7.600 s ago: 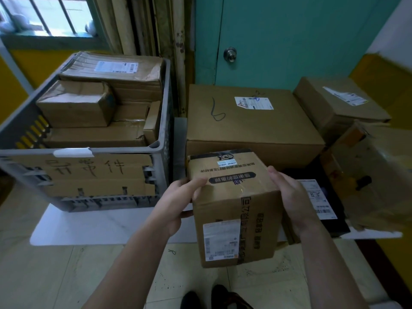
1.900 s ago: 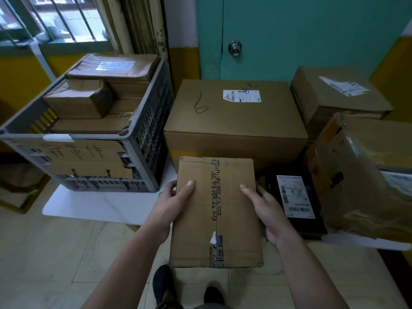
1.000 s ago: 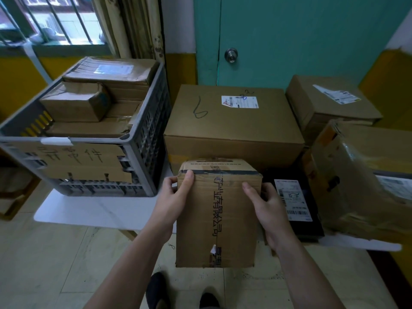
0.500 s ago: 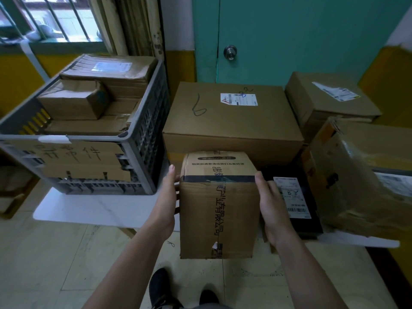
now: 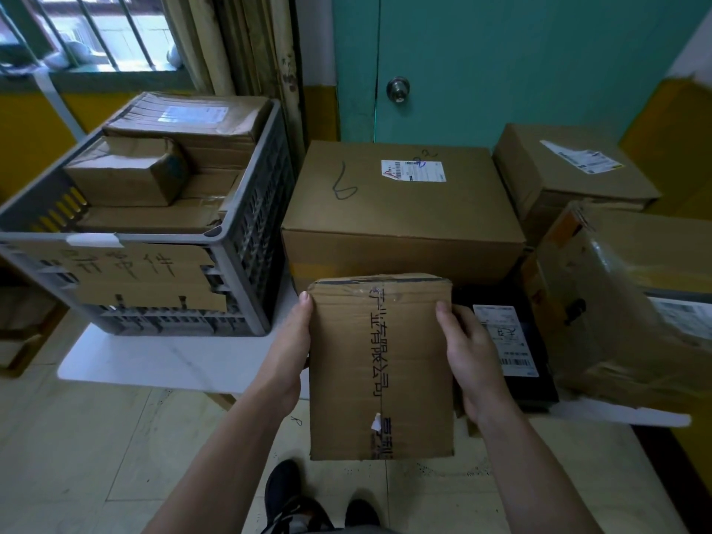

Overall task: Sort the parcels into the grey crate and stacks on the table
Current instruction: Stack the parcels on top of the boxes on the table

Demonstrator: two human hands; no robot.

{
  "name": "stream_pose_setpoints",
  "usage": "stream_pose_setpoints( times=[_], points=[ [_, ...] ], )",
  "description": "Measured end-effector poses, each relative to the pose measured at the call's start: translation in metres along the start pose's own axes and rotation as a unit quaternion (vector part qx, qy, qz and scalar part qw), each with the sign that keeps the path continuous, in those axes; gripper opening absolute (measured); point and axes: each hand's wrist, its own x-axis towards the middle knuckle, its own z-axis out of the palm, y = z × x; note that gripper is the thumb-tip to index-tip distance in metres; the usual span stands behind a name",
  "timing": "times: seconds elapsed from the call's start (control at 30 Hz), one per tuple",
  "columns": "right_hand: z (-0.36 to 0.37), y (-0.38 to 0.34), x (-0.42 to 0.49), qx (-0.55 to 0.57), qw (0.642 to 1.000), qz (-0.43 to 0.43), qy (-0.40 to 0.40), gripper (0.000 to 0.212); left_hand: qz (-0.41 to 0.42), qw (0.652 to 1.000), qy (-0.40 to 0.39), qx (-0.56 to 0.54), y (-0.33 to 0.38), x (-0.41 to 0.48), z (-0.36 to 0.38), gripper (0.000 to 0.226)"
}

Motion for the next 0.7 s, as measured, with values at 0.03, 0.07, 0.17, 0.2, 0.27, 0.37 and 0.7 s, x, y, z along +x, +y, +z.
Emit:
stream_pose_setpoints(
  times=[0.03,0.07,0.17,0.2,0.27,0.37,0.7],
  points=[
    [0.0,0.0,0.0,0.0,1.0,0.001,0.001,0.028,-0.002,1.0,0.0,0.003,0.0,0.0,0.0,0.057],
    [0.001,0.0,0.0,0.0,1.0,0.003,0.003,0.027,-0.003,1.0,-0.001,0.005,-0.001,0.001,-0.001,0.06],
    [0.001,0.001,0.0,-0.002,1.0,0.009,0.006,0.03,-0.004,1.0,-0.006,-0.002,0.0,0.002,-0.004,0.068],
    [0.002,0.0,0.0,0.0,1.0,0.01,0.005,0.031,-0.005,1.0,-0.005,-0.008,0.0,0.002,-0.004,0.069],
    [0.004,-0.002,-0.001,0.006,1.0,0.012,0.001,0.034,-0.009,1.0,0.001,-0.014,0.001,0.003,-0.007,0.074],
    [0.009,-0.001,0.0,0.011,1.0,0.019,-0.002,0.053,-0.011,1.0,0.01,-0.025,0.001,0.005,-0.013,0.073],
    [0.007,-0.006,0.002,0.049,0.997,0.059,-0.031,0.045,-0.001,1.0,0.009,-0.013,0.006,0.005,-0.025,0.068]
  ],
)
